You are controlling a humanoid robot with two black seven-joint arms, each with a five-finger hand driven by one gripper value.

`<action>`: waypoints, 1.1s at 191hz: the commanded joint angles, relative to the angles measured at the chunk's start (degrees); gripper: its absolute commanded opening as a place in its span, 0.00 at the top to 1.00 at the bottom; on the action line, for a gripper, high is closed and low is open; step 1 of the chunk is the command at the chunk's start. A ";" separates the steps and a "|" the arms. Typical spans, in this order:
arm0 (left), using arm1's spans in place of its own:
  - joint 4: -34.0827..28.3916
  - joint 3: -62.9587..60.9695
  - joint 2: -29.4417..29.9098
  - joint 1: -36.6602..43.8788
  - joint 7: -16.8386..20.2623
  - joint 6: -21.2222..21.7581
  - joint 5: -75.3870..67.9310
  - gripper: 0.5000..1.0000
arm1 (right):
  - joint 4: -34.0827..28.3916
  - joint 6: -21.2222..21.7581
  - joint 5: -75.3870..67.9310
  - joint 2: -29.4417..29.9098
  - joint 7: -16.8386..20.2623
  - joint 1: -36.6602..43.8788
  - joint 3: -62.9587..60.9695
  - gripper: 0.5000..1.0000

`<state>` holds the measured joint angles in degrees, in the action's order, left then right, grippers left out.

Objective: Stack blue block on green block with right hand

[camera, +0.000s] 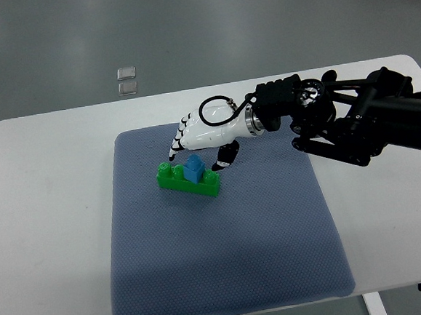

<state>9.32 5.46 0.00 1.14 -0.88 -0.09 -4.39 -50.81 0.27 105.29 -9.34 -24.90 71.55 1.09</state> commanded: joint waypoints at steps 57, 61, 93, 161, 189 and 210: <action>0.00 -0.01 0.00 0.00 0.00 0.00 0.00 0.00 | 0.53 -0.18 -1.14 -3.14 0.12 1.13 -2.32 0.20; 0.00 -0.01 0.00 0.00 0.00 0.00 0.00 0.00 | 0.62 -0.09 -1.40 -3.49 0.12 1.13 -3.02 0.20; 0.00 -0.01 0.00 0.00 0.00 0.00 0.00 0.00 | 2.47 0.17 -6.06 -5.95 0.29 0.87 -6.10 0.19; 0.00 -0.01 0.00 0.00 0.00 0.00 0.00 0.00 | 11.34 -0.44 -42.18 -6.31 0.20 -5.63 -11.46 0.19; 0.00 -0.01 0.00 0.00 0.00 0.00 0.00 0.00 | 11.78 -0.62 -53.95 -5.69 0.56 -8.97 -14.79 0.19; 0.00 -0.01 0.00 0.00 0.00 0.00 0.00 0.00 | 12.14 -0.62 -64.42 -4.90 0.82 -11.26 -18.93 0.19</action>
<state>9.32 5.45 0.00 1.15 -0.88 -0.09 -4.39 -39.00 -0.34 50.13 -15.00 -24.36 62.38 -14.25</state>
